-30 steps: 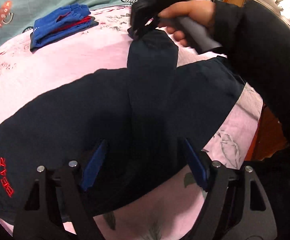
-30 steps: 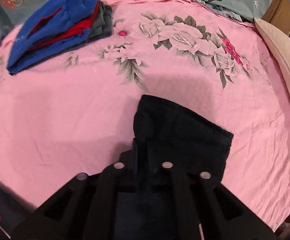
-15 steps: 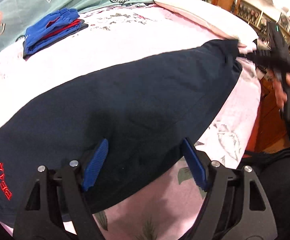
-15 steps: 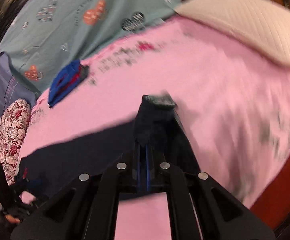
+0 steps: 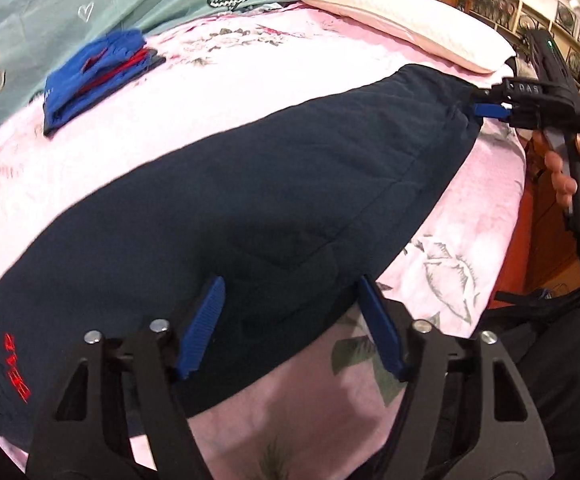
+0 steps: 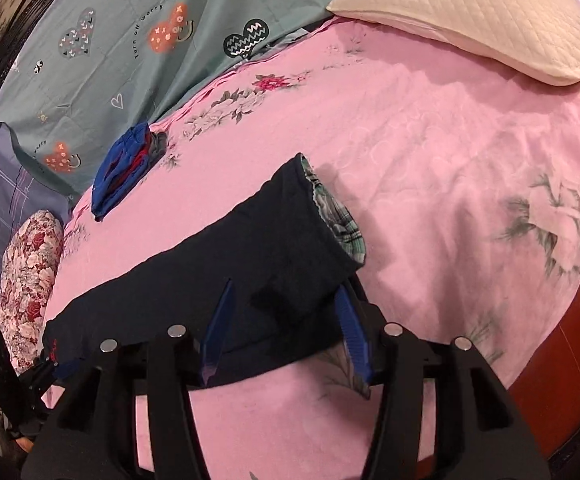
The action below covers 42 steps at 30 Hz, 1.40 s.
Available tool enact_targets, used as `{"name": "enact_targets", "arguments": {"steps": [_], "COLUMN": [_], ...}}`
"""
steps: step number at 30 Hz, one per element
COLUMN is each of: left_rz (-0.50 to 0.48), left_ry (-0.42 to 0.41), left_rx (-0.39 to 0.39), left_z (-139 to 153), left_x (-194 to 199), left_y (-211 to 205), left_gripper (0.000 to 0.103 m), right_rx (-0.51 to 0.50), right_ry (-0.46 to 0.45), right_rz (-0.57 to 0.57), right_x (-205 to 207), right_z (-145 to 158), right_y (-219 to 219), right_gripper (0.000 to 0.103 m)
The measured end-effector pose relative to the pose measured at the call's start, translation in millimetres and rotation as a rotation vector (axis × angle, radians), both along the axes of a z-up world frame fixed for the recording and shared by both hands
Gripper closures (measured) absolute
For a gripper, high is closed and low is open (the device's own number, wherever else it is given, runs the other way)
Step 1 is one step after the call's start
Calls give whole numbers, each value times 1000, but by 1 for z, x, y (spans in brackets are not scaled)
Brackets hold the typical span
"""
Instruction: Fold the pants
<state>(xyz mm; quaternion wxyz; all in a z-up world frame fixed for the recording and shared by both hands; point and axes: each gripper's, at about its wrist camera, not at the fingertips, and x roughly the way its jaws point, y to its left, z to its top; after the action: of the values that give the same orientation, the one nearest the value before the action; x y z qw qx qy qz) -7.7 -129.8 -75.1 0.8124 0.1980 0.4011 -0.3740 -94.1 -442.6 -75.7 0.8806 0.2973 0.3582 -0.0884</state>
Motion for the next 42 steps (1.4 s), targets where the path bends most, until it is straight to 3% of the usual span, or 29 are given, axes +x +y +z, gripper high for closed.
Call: {"name": "enact_targets", "arguments": {"steps": [1,2,3,6,8,10,12,14,16,20,23,26,29,31,32,34,37,39,42], "left_rz": [3,15,19,14,8,-4,-11,-15,-3,13,-15,-25,-14,-5,2,-4,61,154,319], "left_ry": [2,0,11,10,-2,-18,-40,-34,-24,-45,-42,-2,9,8,-27,-69,-115,-97,14], "left_rx": [-6,-1,-7,-1,11,18,23,14,6,-51,-34,22,-6,-45,-60,-90,-117,-99,-71], "left_z": [1,3,4,6,4,3,2,2,5,27,27,3,7,17,25,43,59,53,19], "left_x": [1,3,6,5,2,-1,-4,-2,2,-2,-12,-13,-12,-14,-18,-23,-16,3,39], "left_y": [1,2,4,7,5,1,-2,-5,-3,9,12,9,12,18,22,31,51,69,108], "left_gripper": [57,65,70,70,67,55,52,66,88,94,94,90,85,28,24,24,23,23,25], "right_rx": [3,14,29,30,32,29,27,27,35,38,26,35,45,-24,-75,-163,-176,-192,-204], "right_ry": [13,15,5,-8,-11,-11,-13,-23,-49,-99,-48,75,67,45,36,-27,-81,-41,83], "right_rz": [3,0,-9,-8,-6,-5,-5,-2,3,14,19,29,24,-11,-38,-75,-7,57,61], "right_x": [2,2,0,-4,-5,-4,-4,-4,-6,-15,-22,-19,-24,-31,-34,-41,-25,-1,37], "right_z": [-2,-3,-3,1,4,4,5,7,14,33,28,-5,-3,16,27,53,69,63,30], "right_y": [0,-1,-3,-4,-3,-3,-3,-4,-4,-3,-1,-1,-5,-6,-6,-4,8,22,27], "right_gripper": [87,93,94,95,95,95,95,96,97,97,97,97,90,77,75,74,74,74,75]}}
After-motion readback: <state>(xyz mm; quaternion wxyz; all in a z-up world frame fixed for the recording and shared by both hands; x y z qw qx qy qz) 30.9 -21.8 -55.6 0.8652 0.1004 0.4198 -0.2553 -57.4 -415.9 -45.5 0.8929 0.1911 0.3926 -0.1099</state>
